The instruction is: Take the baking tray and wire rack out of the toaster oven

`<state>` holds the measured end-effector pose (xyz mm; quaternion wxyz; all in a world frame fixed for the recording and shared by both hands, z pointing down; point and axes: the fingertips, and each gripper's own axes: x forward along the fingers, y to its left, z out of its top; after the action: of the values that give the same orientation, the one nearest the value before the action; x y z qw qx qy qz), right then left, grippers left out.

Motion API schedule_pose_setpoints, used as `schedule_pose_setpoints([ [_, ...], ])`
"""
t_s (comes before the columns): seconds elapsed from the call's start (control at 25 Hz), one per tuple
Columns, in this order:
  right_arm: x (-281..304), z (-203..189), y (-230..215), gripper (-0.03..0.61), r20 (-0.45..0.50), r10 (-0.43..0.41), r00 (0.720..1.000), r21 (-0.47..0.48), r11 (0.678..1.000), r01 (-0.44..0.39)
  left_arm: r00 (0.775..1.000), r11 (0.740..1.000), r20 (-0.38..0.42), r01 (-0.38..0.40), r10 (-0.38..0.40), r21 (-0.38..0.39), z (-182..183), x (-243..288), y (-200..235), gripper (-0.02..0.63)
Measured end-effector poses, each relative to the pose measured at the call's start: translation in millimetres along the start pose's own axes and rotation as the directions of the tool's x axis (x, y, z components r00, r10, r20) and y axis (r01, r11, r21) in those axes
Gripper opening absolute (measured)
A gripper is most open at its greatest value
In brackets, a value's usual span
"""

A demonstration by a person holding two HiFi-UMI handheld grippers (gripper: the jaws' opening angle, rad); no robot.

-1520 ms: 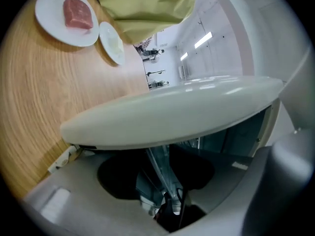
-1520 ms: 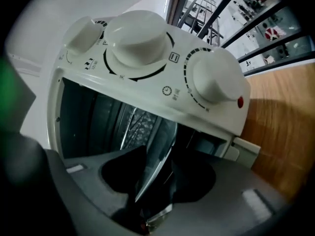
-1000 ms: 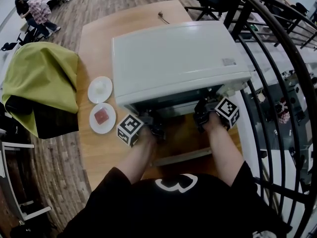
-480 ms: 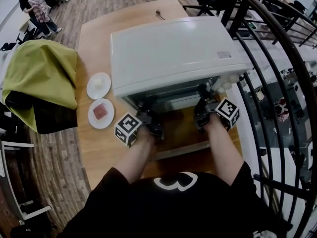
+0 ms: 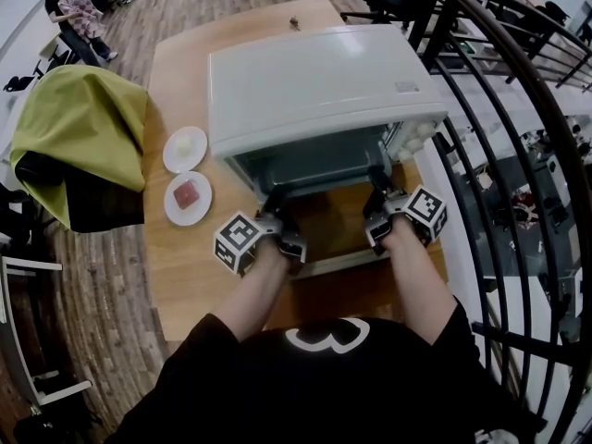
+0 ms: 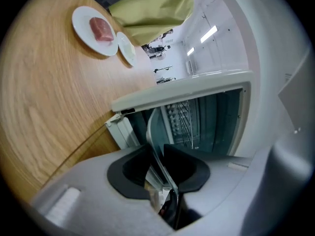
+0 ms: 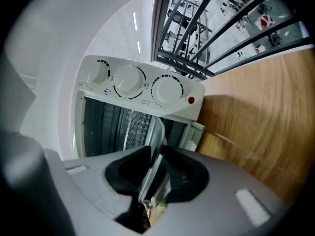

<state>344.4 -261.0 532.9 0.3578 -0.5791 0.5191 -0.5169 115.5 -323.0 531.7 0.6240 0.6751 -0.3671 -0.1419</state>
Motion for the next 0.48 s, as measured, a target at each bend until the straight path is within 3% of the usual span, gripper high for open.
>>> schedule_pose_setpoints([
  [0.48, -45.2, -19.3, 1.6, 0.089, -0.03, -0.013, 0.999, 0.014, 1.0, 0.013, 1.0, 1.0, -0.002, -0.029, 0.029, -0.005, -22.4, -42.6, 0.0, 0.094],
])
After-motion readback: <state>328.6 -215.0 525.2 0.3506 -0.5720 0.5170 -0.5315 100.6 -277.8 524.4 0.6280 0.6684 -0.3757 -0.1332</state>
